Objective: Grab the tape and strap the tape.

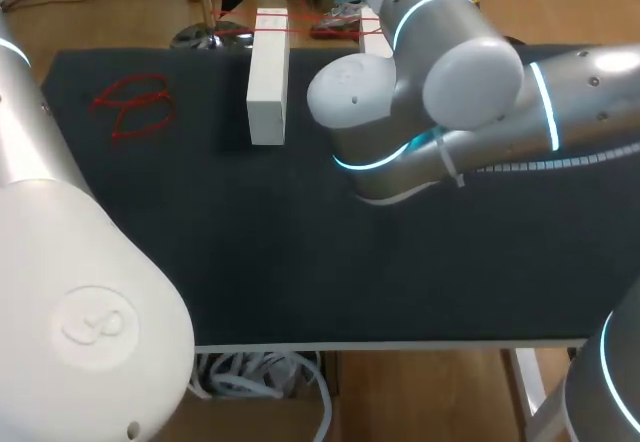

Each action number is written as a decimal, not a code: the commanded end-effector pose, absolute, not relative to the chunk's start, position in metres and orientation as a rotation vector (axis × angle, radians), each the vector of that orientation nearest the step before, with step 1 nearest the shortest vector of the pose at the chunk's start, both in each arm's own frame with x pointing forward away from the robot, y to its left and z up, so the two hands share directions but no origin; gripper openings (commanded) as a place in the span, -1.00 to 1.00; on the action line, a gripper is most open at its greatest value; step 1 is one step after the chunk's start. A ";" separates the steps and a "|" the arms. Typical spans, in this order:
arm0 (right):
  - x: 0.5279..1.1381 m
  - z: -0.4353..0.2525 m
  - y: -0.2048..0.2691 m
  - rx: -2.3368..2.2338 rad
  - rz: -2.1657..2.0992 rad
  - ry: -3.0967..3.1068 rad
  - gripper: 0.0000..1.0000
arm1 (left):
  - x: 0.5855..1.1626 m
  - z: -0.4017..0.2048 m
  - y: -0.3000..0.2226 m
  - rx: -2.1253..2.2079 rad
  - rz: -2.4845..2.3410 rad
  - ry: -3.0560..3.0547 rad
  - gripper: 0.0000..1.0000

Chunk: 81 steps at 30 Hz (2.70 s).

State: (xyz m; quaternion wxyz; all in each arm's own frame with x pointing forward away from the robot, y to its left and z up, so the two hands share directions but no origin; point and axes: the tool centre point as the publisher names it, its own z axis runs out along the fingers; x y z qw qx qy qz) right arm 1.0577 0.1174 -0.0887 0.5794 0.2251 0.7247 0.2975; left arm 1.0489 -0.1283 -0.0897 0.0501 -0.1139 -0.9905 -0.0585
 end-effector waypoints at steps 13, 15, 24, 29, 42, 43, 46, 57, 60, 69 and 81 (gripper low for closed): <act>1.059 -0.087 0.125 0.493 0.595 1.780 -1.00 | 1.049 -0.090 -0.128 -0.348 -0.179 -3.017 -1.00; 1.061 -0.086 0.129 0.457 0.573 1.789 -1.00 | 1.049 -0.090 -0.128 -0.348 -0.179 -3.017 -1.00; 1.061 -0.081 0.148 0.351 0.490 1.832 -1.00 | 1.049 -0.090 -0.128 -0.348 -0.179 -3.017 -1.00; 1.061 -0.084 0.159 0.306 0.467 1.863 -1.00 | 1.049 -0.090 -0.128 -0.348 -0.179 -3.017 -1.00; 1.060 -0.087 0.176 0.272 0.412 1.867 -1.00 | 1.049 -0.090 -0.128 -0.348 -0.179 -3.017 -1.00; 1.060 -0.087 0.177 0.267 0.409 1.872 -1.00 | 1.049 -0.090 -0.128 -0.348 -0.179 -3.017 -1.00; 1.060 -0.089 0.178 0.269 0.409 1.875 -1.00 | 1.049 -0.090 -0.128 -0.348 -0.179 -3.017 -1.00; 1.062 -0.094 0.194 0.228 0.409 1.905 -1.00 | 1.049 -0.090 -0.128 -0.348 -0.179 -3.017 -1.00; 1.062 -0.094 0.194 0.221 0.401 1.910 -1.00 | 1.049 -0.090 -0.128 -0.348 -0.179 -3.017 -1.00; 1.060 -0.095 0.202 0.175 0.398 1.931 -1.00 | 1.049 -0.090 -0.128 -0.348 -0.179 -3.017 -1.00; 1.060 -0.098 0.203 0.169 0.379 1.936 -1.00 | 1.049 -0.090 -0.128 -0.348 -0.179 -3.017 -1.00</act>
